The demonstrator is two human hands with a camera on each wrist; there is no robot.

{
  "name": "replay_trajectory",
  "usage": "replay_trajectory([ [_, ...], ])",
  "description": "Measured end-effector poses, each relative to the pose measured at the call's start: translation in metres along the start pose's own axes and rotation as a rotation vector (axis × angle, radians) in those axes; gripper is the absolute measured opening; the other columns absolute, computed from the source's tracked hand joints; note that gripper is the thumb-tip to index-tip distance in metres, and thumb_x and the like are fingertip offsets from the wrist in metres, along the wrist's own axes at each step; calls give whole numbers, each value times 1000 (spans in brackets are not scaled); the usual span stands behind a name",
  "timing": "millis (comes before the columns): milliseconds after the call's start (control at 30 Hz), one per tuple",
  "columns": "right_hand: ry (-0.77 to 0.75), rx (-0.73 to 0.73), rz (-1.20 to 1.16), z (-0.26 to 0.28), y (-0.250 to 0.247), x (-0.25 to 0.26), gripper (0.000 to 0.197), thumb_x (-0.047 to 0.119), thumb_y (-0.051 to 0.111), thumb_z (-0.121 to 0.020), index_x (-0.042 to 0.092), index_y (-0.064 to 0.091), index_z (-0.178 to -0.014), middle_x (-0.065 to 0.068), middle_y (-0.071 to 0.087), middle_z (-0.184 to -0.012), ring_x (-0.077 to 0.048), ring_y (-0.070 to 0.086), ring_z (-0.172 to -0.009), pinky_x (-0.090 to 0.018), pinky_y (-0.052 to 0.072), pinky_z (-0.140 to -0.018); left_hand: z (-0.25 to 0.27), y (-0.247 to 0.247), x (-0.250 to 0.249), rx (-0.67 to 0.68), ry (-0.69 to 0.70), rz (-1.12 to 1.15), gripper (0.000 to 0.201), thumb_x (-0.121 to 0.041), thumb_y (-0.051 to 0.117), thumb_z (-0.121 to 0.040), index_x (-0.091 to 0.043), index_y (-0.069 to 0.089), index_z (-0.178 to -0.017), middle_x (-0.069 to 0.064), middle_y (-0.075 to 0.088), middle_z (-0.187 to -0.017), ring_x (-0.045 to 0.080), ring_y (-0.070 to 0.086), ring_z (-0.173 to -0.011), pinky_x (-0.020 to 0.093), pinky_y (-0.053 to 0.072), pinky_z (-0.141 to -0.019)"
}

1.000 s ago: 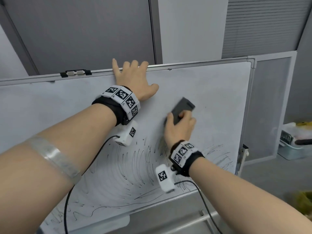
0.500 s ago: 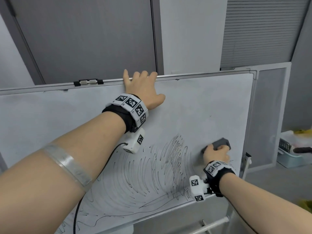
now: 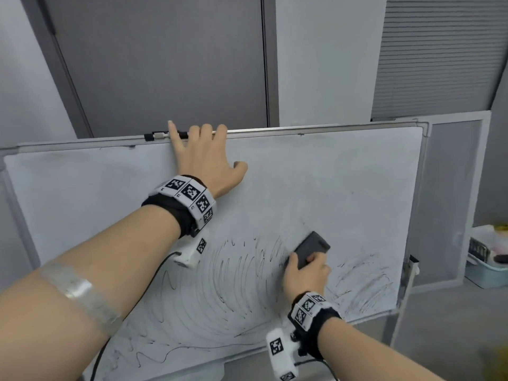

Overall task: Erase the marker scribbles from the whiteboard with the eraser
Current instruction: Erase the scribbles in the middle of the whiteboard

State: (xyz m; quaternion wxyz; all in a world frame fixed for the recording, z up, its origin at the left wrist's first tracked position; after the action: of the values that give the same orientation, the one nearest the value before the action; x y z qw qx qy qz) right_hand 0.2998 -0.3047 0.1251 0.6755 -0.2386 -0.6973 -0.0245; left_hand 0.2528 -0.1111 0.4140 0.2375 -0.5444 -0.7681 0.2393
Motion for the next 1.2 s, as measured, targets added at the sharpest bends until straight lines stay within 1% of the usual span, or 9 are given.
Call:
replay_trajectory([
  [67,199,-9,7,-2,-1,-34,30,35,62,-90,18,38,-97,-17,49,-109,-36,54,-89,-44,46,-84,-1,-1,7,6,4,13,63,-59,42,-68,-21,51,-117,2,56,-105,29,49,-109,68,5,-112],
  [133,235,-33,-29,-2,0,-35,32,36,63,-90,17,39,-98,-18,49,-111,-36,54,-89,-45,46,-85,-3,-1,11,0,6,21,62,-60,42,-68,-21,51,-116,2,56,-104,29,49,-109,68,5,-112],
  [367,-281,52,-185,32,28,90,30,41,66,-88,23,44,-97,0,41,-104,-19,47,-90,-29,36,-76,-5,-7,45,9,-87,-2,63,-63,37,-72,-16,55,-109,6,56,-104,32,48,-111,67,6,-113],
  [500,-345,25,-184,48,46,104,30,40,66,-87,26,41,-95,0,40,-102,-21,44,-91,-31,35,-75,-1,-4,54,1,-43,-4,62,-62,40,-71,-19,56,-113,5,56,-108,31,48,-111,63,12,-114],
  [767,259,-100,-40,19,20,-30,32,32,67,-87,18,39,-95,-19,48,-107,-42,54,-96,-49,45,-88,-4,0,52,34,-23,8,69,-67,40,-67,-23,55,-119,4,55,-110,31,47,-107,52,28,-105],
  [833,178,-99,-50,23,20,-11,32,33,67,-87,18,40,-95,-13,44,-103,-39,52,-97,-45,45,-85,-4,0,52,19,-17,4,69,-68,41,-67,-24,56,-118,5,54,-109,32,47,-105,50,30,-103],
  [1000,-362,42,-56,57,48,94,28,37,65,-88,24,42,-95,-1,39,-103,-21,40,-96,-34,39,-78,-3,0,60,14,-61,21,70,-70,42,-66,-27,56,-120,13,52,-110,36,43,-105,47,31,-101],
  [1100,-335,39,-120,58,51,115,27,37,63,-89,23,42,-96,-2,39,-103,-20,38,-95,-31,34,-76,-4,-2,63,42,-41,-3,69,-69,42,-66,-29,55,-121,12,53,-110,35,45,-103,46,32,-98],
  [1200,-146,-40,-183,31,36,86,26,36,61,-88,21,43,-100,-5,40,-106,-29,44,-100,-36,38,-84,-5,-3,63,67,-43,24,69,-69,43,-65,-30,55,-121,10,53,-113,34,45,-105,45,32,-99],
])
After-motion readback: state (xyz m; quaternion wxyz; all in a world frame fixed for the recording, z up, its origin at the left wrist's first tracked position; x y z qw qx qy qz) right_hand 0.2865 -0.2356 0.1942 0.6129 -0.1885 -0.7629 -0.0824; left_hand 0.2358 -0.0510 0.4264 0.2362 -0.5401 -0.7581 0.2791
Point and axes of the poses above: each hand's wrist, its own z-axis away from the middle knuckle, its own y-axis out of the palm, x = y × z, the point moved 6 cm from there along -z, towards the middle knuckle
